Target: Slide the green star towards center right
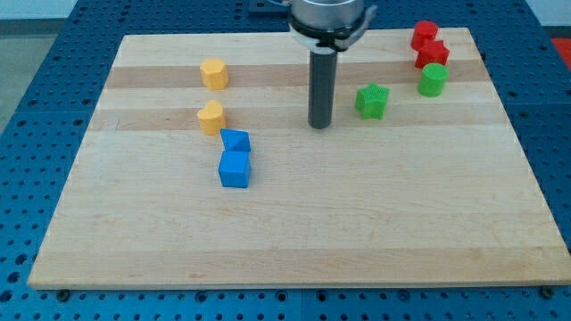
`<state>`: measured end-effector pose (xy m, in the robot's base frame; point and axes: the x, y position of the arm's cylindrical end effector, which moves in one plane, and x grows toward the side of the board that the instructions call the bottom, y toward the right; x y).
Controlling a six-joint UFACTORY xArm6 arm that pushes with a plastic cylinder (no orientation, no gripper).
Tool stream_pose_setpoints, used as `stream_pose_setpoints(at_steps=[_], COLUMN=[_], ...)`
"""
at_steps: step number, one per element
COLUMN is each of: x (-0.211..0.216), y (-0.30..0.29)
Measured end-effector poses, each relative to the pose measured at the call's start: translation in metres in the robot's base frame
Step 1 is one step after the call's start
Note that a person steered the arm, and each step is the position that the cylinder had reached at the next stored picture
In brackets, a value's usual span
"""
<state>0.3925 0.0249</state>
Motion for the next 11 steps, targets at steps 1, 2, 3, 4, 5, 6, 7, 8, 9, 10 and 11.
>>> stream_pose_setpoints(at_steps=[1,2,3,4,5,6,7,8,9,10,11], x=[-0.024,-0.039,-0.044,-0.043,-0.042,-0.037,-0.037,-0.036,-0.018,-0.004,-0.004], y=[0.001,0.016,0.044,0.073,0.094,0.097,0.084,0.057,0.041,0.043,0.053])
